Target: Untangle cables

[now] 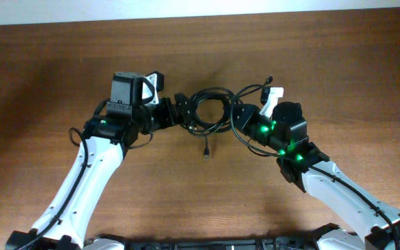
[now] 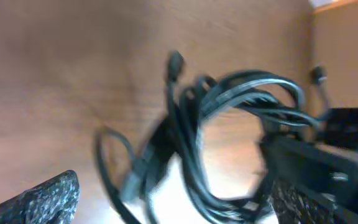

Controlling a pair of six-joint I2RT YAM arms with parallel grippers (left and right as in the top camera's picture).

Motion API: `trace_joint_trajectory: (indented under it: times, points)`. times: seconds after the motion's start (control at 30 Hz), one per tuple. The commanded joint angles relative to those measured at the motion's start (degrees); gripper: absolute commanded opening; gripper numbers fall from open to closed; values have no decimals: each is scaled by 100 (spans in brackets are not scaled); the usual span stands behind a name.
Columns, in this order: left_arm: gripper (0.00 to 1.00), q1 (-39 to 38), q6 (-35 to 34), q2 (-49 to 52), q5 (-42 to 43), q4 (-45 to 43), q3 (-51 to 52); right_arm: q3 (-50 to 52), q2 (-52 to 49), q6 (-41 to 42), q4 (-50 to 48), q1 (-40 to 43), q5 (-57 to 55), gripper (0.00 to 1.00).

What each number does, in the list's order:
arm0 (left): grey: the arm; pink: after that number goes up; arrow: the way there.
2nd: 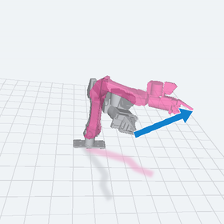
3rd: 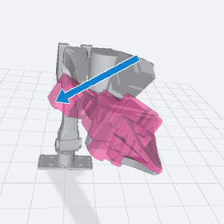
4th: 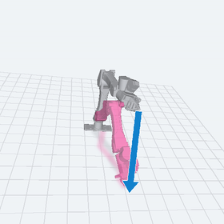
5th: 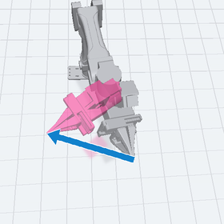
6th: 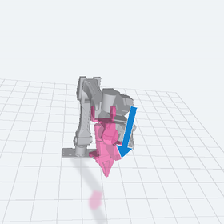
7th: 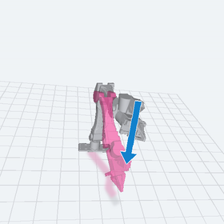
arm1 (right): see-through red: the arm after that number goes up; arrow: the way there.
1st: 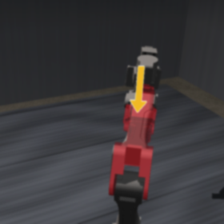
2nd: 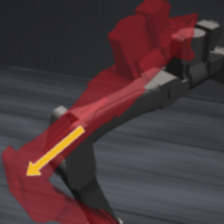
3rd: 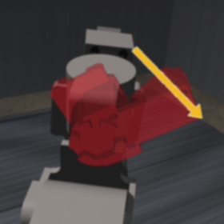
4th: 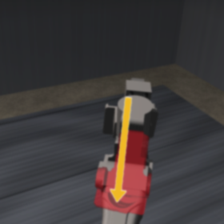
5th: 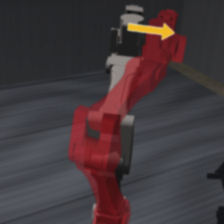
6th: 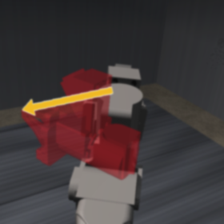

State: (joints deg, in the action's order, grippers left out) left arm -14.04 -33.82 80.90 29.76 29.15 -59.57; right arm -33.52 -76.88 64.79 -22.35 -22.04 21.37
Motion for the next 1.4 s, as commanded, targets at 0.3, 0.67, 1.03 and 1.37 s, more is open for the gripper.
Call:
trace_joint_trajectory:
  times: [0.3, 0.67, 1.03, 1.37]
  points:
    - [99, 205, -2234, -55, -411, 1384, -122, -20, -50, 227, 435, 24, -1043, 4]
    - [99, -481, -3886, -55, -291, 1381, -122, -20, -439, 984, -431, -680, -953, 4]
    - [69, -546, -4625, -39, -1178, 990, -122, -20, -439, 1591, -704, -966, -409, 4]
    - [44, -546, -4631, -33, -1165, 981, -122, -20, -439, 2039, -704, -1480, -1086, 4]
